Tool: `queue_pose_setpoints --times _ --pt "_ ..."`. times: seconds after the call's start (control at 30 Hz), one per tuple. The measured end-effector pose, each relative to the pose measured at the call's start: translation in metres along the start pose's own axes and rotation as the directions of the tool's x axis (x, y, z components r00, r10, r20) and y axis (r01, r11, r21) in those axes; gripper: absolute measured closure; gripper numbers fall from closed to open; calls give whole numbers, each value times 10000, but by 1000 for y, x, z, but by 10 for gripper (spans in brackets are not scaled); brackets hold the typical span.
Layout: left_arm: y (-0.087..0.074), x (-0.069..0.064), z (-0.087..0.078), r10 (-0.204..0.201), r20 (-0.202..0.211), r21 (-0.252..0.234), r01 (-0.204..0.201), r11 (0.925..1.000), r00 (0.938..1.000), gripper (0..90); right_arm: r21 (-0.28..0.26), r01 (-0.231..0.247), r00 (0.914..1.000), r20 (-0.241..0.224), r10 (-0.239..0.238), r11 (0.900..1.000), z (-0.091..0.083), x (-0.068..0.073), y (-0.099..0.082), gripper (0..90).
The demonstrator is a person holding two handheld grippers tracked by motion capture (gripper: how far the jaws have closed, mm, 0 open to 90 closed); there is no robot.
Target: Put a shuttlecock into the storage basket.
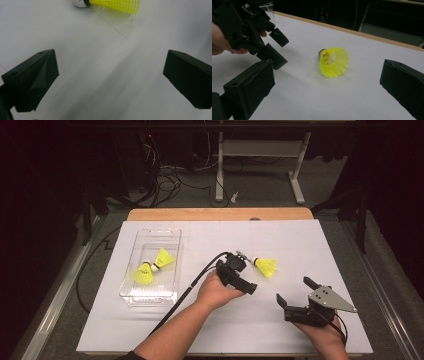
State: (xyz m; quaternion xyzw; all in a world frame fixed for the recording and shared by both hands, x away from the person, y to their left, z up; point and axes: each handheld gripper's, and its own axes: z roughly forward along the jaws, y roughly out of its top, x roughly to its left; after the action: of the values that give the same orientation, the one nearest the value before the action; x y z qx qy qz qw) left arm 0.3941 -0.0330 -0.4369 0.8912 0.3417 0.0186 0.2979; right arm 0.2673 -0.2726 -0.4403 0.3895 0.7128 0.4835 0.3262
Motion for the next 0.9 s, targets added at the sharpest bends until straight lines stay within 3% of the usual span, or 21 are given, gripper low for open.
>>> queue_pose_setpoints --times 0.53,0.9 --pt "20 -10 30 90 -61 -71 -91 9999 9999 76 -72 -78 10000 -40 78 9999 -2 0 0 0" --pt "33 -14 33 25 -343 -418 -39 9991 9994 204 -114 -127 9999 -49 127 9999 -4 -1 0 0"
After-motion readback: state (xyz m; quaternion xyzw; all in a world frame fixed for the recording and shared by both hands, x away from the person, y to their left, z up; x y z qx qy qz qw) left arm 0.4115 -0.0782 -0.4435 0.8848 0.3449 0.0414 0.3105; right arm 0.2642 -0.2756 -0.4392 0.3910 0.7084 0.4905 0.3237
